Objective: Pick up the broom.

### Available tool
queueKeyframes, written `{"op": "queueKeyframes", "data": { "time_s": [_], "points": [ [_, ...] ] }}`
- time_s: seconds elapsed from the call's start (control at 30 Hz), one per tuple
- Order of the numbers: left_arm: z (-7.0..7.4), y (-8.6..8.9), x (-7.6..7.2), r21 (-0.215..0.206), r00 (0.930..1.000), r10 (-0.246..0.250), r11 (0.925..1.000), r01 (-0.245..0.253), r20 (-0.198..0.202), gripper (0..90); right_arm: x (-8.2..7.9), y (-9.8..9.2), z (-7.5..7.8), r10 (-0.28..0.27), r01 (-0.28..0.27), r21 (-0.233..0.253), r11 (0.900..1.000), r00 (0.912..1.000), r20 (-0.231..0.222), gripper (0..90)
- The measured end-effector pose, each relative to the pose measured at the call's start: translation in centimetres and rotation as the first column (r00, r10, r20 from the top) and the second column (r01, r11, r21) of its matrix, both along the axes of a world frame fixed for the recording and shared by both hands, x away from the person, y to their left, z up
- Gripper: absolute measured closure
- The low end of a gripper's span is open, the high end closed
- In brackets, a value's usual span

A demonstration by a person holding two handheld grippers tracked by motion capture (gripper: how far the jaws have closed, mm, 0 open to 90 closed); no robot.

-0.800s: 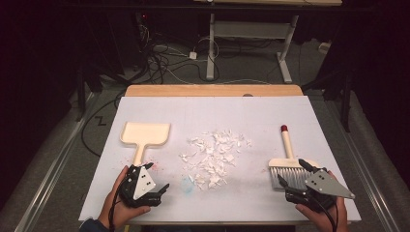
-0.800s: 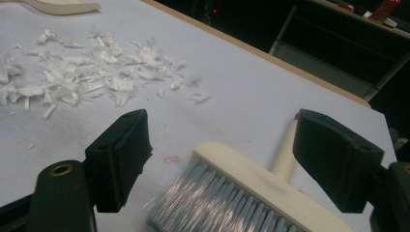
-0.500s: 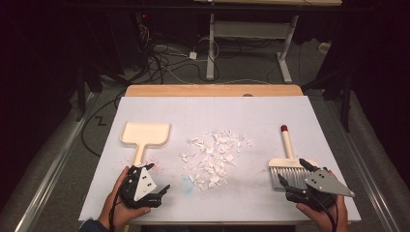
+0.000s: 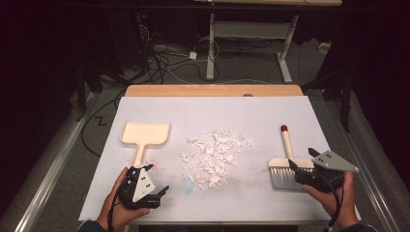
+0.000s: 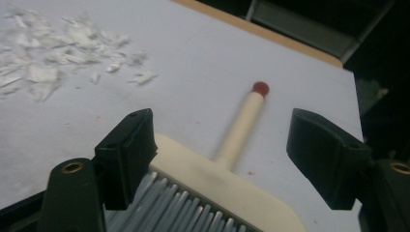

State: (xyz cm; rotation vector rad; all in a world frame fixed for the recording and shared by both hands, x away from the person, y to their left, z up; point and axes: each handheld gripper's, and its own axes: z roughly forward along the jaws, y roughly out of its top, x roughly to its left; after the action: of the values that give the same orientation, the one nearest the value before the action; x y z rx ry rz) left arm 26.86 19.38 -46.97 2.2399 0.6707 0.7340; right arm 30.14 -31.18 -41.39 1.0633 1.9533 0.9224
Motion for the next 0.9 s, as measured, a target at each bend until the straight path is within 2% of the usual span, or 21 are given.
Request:
{"op": "queueKeyframes", "data": {
  "time_s": [0.17, 0.27, 0.43, 0.5, 0.6, 0.67, 0.73, 0.8, 0.87, 0.9],
  "points": [
    [-0.1, -0.1, -0.1, 0.006, 1.0, -0.008, 1.0, 0.008, -0.004, 16.2, 2.6, -0.5, 0.5, -0.065, 0.066, 0.009, 0.998, 0.9931, -0.098, 24.4],
    [-0.1, -0.1, -0.2, 0.006, 1.0, -0.009, 0.9999, 0.009, -0.004, 16.2, 4.3, -0.4, 0.4, -0.09, 0.092, 0.007, 0.996, 0.9828, -0.161, 22.7],
    [-0.1, -0.2, -0.2, 0.01, 0.9999, -0.011, 0.9999, 0.011, -0.01, 16.2, 7.1, 0.2, -0.5, -0.145, 0.141, -0.035, 0.989, 0.966, -0.214, 24.5],
    [-0.2, -0.2, -0.1, 0.01, 0.9998, -0.013, 0.9999, 0.014, -0.014, 16.2, 8.1, 0.2, -1.0, -0.148, 0.149, -0.016, 0.989, 0.9601, -0.237, 26.2],
    [-0.3, -0.2, -0.1, 0.014, 0.9997, -0.015, 0.9998, 0.015, -0.02, 16.2, 9.7, 0.2, -1.9, -0.162, 0.163, -0.024, 0.986, 0.9322, -0.324, 26.5],
    [-0.3, -0.3, -0.1, 0.016, 0.9996, -0.019, 0.9997, 0.019, -0.022, 16.2, 10.5, 0.3, -2.6, -0.179, 0.183, -0.024, 0.983, 0.9164, -0.358, 28.5],
    [-0.3, -0.3, -0.1, 0.016, 0.9995, -0.022, 0.9996, 0.023, -0.024, 16.2, 11.2, 0.4, -3.2, -0.204, 0.203, -0.042, 0.978, 0.9041, -0.376, 36.0],
    [-0.4, -0.3, -0.1, 0.018, 0.9994, -0.023, 0.9996, 0.023, -0.026, 16.2, 11.6, 0.4, -3.6, -0.214, 0.219, -0.034, 0.975, 0.8889, -0.405, 46.2],
    [-0.4, -0.3, -0.1, 0.02, 0.9992, -0.025, 0.9995, 0.025, -0.03, 16.2, 12.0, 0.4, -4.2, -0.195, 0.202, -0.035, 0.979, 0.8661, -0.46, 52.5],
    [-0.4, -0.3, -0.1, 0.023, 0.9991, -0.028, 0.9993, 0.029, -0.033, 16.2, 12.0, 0.3, -4.2, -0.191, 0.208, -0.014, 0.978, 0.8653, -0.464, 53.9]
  ]
}}
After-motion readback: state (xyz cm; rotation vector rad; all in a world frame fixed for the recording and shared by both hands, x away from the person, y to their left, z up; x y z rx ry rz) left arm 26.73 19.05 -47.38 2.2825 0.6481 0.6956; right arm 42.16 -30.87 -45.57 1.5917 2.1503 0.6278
